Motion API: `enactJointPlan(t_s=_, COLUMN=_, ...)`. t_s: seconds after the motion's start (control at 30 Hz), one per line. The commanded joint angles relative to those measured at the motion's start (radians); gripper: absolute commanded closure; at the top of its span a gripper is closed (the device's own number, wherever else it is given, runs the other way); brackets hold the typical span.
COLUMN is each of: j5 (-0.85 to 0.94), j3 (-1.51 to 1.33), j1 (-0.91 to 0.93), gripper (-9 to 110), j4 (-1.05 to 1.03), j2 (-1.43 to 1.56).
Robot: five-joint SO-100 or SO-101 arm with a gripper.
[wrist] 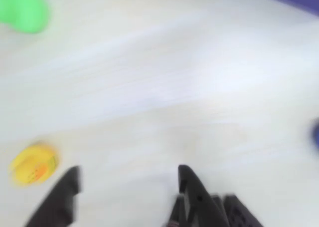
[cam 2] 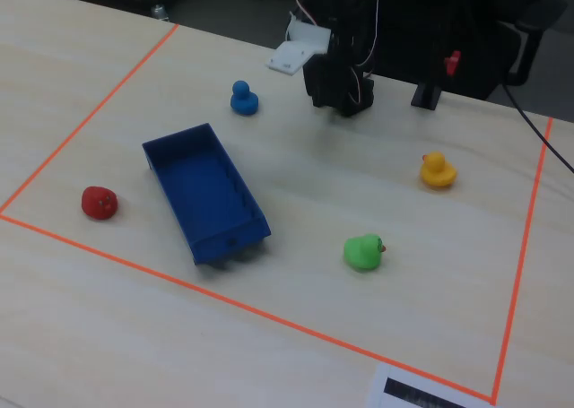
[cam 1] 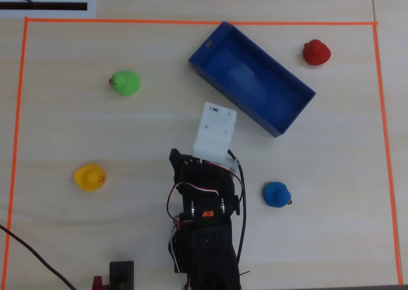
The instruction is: Grasp yellow duck and put it into box.
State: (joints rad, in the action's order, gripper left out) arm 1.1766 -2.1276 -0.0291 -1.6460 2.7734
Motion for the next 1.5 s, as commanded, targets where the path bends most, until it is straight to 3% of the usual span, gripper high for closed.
enactJointPlan(t_s=0.0, j5=-0.049, j3=0.230, j1=-0.123, gripper=67, j4=-0.075, j2=-0.225)
enactJointPlan(t_s=0.37, j5=-0.402, j3=0.288, j1=-0.684, gripper=61, j4=0.055, j2=-0.611)
enactJointPlan(t_s=0.53, j5=-0.495, j3=0.287, j1=-0.813, gripper=61, j4=0.150, j2=-0.701)
enactJointPlan(t_s=0.93, j5=-0.541, j3=0.110, j1=-0.824, gripper=61, j4=0.430, j2=-0.769)
enactJointPlan(t_s=1.47, j5=-0.643, j3=-0.077, j1=-0.891, gripper=61, j4=0.595, j2=-0.770)
